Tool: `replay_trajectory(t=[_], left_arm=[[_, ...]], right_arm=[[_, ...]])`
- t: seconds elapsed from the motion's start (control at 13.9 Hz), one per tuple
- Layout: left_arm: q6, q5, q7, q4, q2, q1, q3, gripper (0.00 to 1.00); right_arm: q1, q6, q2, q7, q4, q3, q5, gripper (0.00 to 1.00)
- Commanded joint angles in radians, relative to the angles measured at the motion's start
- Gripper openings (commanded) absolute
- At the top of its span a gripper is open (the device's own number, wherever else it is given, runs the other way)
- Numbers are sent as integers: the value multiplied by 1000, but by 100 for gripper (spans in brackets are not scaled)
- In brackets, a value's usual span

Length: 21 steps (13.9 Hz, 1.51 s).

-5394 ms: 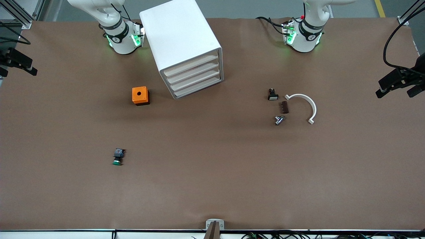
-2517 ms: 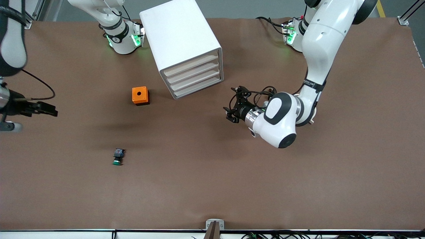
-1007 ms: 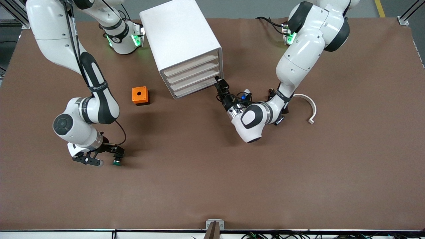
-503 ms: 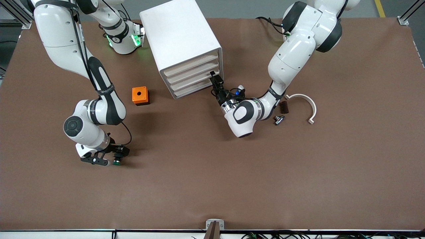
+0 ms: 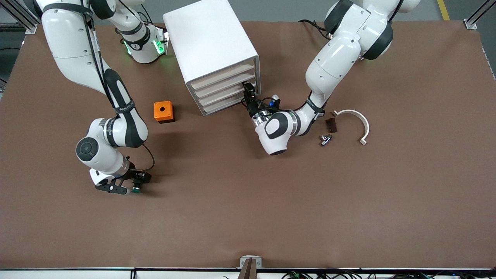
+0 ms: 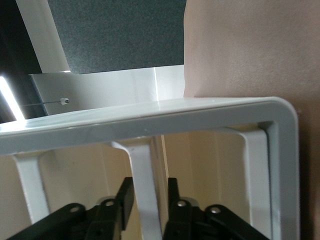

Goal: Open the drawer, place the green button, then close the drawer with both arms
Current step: 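Pull the drawer open with the left gripper while the right gripper grasps the button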

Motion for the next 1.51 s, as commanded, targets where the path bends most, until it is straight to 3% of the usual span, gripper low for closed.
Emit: replay_trajectory(t=[0.0, 0.36, 0.5, 0.93, 1.44], left_arm=[[1, -1, -62, 26, 15, -22, 8, 27], [1, 7, -72, 24, 15, -22, 10, 12], [1, 4, -85, 24, 18, -16, 12, 8], [1, -5, -96, 27, 20, 30, 36, 4], [13, -5, -92, 41, 20, 108, 35, 6]], right_arm=[[9, 0, 21, -8, 26, -7, 19, 73], [9, -8, 23, 7, 28, -7, 20, 19], [9, -9, 23, 7, 29, -7, 22, 4], [10, -38, 12, 35, 40, -7, 22, 2], [88, -250, -123, 369, 40, -7, 22, 0]])
